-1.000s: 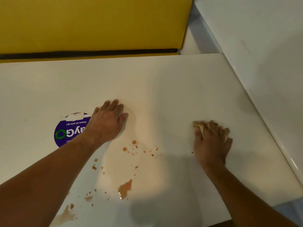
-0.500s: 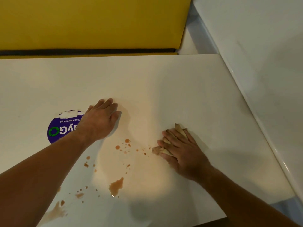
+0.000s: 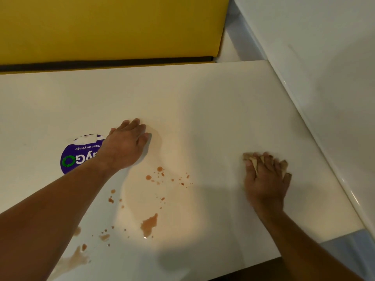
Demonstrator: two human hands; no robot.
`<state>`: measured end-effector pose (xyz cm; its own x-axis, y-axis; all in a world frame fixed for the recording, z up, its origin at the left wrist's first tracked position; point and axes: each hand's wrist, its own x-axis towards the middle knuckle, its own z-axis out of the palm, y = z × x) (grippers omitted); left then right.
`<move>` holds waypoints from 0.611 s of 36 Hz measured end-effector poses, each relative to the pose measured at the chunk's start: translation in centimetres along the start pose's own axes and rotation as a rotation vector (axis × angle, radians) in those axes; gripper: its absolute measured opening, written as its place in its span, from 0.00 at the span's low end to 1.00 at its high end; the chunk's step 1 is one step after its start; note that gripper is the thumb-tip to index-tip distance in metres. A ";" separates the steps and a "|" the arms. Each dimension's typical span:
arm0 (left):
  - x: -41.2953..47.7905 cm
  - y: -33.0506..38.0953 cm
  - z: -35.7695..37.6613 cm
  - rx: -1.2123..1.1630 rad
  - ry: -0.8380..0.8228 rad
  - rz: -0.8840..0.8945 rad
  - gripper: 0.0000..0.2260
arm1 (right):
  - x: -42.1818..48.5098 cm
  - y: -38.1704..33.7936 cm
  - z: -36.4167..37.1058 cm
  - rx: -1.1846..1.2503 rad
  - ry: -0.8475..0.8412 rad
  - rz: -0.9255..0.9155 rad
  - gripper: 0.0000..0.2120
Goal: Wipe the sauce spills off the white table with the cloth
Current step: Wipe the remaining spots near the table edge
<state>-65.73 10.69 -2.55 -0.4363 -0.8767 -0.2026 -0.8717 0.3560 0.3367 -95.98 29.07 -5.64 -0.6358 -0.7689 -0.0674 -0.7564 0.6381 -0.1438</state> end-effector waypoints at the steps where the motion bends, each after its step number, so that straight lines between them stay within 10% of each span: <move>1: 0.0 -0.2 0.0 0.001 -0.014 0.001 0.31 | -0.2 -1.0 0.3 -0.015 0.002 -0.006 0.30; 11: 0.4 -1.0 0.3 0.004 -0.046 0.014 0.22 | -7.0 -14.6 1.9 0.046 -0.050 -0.434 0.23; 22: 0.0 -0.6 -0.4 0.001 -0.078 0.013 0.22 | -5.3 -7.2 1.2 0.044 -0.069 -0.772 0.20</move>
<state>-65.12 10.39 -2.41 -0.4635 -0.8442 -0.2694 -0.8661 0.3673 0.3391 -86.95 28.52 -5.38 0.0813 -0.9967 0.0065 -0.9736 -0.0808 -0.2136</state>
